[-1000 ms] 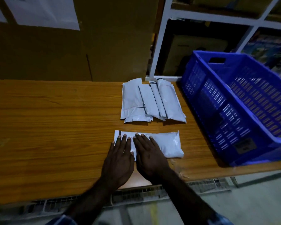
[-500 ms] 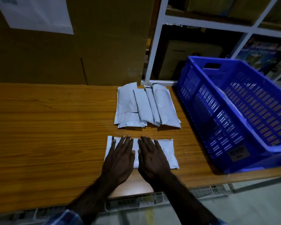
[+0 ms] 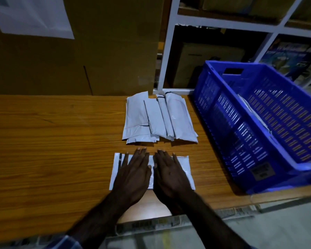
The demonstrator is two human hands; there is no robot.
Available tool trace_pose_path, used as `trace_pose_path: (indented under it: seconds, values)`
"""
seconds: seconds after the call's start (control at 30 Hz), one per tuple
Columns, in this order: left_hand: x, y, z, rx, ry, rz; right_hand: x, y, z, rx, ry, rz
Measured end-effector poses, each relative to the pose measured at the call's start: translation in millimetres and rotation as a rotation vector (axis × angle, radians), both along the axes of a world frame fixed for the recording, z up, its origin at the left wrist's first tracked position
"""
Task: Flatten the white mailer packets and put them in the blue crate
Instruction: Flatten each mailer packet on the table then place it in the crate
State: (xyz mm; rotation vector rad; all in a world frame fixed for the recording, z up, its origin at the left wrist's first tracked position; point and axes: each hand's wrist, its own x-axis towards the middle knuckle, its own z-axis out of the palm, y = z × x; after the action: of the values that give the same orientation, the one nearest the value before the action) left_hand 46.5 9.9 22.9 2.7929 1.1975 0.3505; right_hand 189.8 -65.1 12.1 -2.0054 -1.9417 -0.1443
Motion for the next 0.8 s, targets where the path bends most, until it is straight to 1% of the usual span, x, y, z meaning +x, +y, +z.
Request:
trace_pose_path:
  seconds: [0.1,0.2,0.43,0.53,0.6,0.63,0.73,0.8]
  values:
    - [15.5,-5.9,2.9,-0.006,-0.019,-0.066,10.5,-5.1,0.5,-0.013,-0.037,-0.022]
    - [18.9,-9.5,-5.6,-0.056,-0.002,-0.082,11.1,-10.2,-4.5,-0.041,-0.047,-0.003]
    - [17.5,-10.5,-15.1,-0.058,-0.025,-0.089,6.0,-16.0,-14.6,0.039,0.02,-0.014]
    - [18.1,-10.2,-13.5,-0.068,-0.004,-0.075,8.4,-13.2,-11.6,-0.015,0.054,-0.009]
    - [20.0,-10.2,-7.4,-0.052,0.01,-0.064,11.9,-8.9,-3.2,-0.065,0.119,-0.009]
    - [23.1,-10.5,-3.0,-0.035,0.01,-0.067,15.6,-7.0,2.6,-0.079,0.141,-0.024]
    - [38.5,-13.7,6.1,0.026,-0.011,-0.102,34.4,-6.5,10.9,-0.052,0.117,-0.147]
    - [46.6,-17.3,6.1,0.003,0.016,-0.119,43.2,-11.4,7.2,-0.081,0.124,-0.205]
